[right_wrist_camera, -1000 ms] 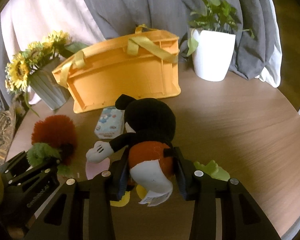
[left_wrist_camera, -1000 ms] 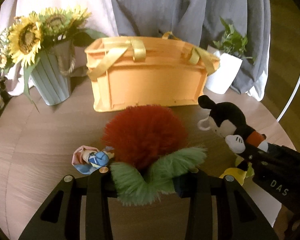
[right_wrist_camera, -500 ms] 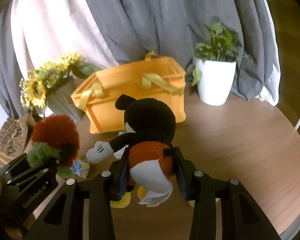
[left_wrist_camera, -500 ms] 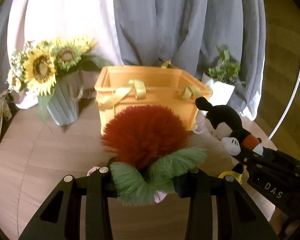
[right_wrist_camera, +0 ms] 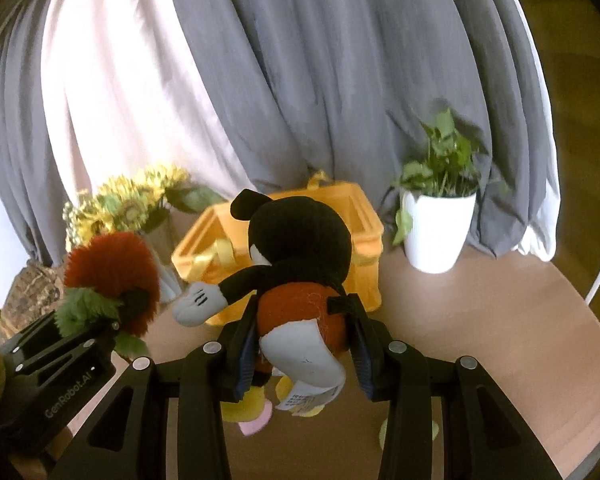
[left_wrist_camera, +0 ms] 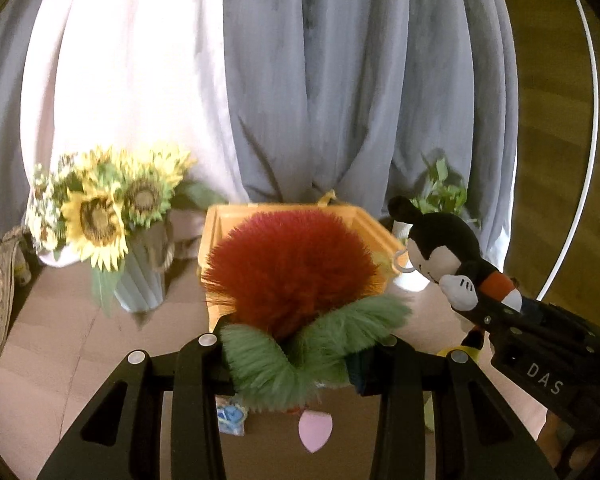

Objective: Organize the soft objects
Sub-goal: 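Lift both plush toys and carry them over the orange crate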

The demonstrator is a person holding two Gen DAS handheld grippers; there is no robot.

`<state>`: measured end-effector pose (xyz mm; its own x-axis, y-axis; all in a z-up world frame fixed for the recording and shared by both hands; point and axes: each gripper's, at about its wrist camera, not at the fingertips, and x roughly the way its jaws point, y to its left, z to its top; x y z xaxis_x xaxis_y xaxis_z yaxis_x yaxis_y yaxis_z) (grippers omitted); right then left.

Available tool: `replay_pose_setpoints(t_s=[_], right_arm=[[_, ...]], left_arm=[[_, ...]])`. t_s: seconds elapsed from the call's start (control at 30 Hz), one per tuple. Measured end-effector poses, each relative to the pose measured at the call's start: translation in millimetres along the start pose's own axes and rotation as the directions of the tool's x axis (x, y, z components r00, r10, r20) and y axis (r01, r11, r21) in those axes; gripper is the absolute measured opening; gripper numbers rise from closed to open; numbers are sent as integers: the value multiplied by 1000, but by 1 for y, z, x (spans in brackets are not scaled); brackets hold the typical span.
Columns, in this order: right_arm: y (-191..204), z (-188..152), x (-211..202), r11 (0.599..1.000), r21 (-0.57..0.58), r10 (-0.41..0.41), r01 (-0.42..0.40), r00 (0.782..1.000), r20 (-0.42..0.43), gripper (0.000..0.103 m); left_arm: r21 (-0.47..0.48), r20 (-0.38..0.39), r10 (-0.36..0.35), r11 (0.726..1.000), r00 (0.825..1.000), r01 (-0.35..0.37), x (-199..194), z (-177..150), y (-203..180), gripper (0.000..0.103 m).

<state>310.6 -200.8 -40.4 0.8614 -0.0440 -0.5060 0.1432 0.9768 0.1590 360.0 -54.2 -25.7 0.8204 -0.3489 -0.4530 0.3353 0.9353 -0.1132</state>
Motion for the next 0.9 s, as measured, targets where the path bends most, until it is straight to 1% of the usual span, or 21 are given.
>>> replay_pose_setpoints(t_s=[0.23, 0.5, 0.67, 0.9], right_arm=[[3, 22, -2, 1000, -3, 0, 1, 998, 69, 41], [8, 46, 3, 1000, -14, 8, -7, 992, 122, 41], [13, 60, 12, 999, -34, 23, -18, 988, 154, 42], [15, 81, 31, 998, -51, 39, -30, 984, 174, 41]], left_arm=[[12, 52, -4, 1000, 999, 4, 1, 23, 1, 38], [22, 95, -7, 1000, 995, 5, 10, 47, 10, 38], [31, 117, 5, 999, 993, -9, 18, 60, 14, 38], [36, 129, 20, 999, 991, -25, 40, 75, 20, 38]])
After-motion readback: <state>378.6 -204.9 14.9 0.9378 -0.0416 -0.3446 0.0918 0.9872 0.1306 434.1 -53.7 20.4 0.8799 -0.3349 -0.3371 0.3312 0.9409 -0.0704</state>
